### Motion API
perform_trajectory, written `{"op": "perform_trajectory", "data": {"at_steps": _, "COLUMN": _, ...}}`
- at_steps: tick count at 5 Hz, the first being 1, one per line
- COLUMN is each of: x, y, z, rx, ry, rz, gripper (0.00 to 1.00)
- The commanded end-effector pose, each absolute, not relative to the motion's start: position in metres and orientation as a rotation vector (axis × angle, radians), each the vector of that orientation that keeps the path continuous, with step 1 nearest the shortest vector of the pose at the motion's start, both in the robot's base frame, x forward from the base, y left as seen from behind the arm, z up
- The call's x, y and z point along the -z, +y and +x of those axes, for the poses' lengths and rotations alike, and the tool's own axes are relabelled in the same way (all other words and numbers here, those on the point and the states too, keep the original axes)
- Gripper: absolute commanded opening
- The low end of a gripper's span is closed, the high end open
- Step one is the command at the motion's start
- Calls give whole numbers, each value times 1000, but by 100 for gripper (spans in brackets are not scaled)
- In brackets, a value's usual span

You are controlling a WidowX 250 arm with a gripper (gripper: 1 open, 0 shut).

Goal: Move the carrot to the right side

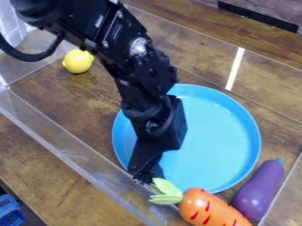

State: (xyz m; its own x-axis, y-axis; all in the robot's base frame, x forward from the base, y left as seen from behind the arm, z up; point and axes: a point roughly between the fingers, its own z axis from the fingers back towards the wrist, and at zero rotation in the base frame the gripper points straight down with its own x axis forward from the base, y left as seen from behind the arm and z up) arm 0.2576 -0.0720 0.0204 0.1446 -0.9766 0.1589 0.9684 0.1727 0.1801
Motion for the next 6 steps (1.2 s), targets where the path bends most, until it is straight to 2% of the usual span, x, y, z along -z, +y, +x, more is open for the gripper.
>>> {"op": "perform_trajectory", "data": {"at_steps": 1, "x": -11, "y": -71, "z": 244, "rx": 1422, "ry": -219, "rz": 24, "gripper": 100}}
{"op": "perform_trajectory", "data": {"at_steps": 4, "x": -15, "y": -83, "z": 246, "rx": 1490, "ry": -210, "rz": 18, "gripper": 100}}
{"op": "perform_trajectory", "data": {"at_steps": 6, "x": -12, "y": -65, "z": 257, "rx": 1472, "ry": -202, "rz": 22, "gripper": 100}}
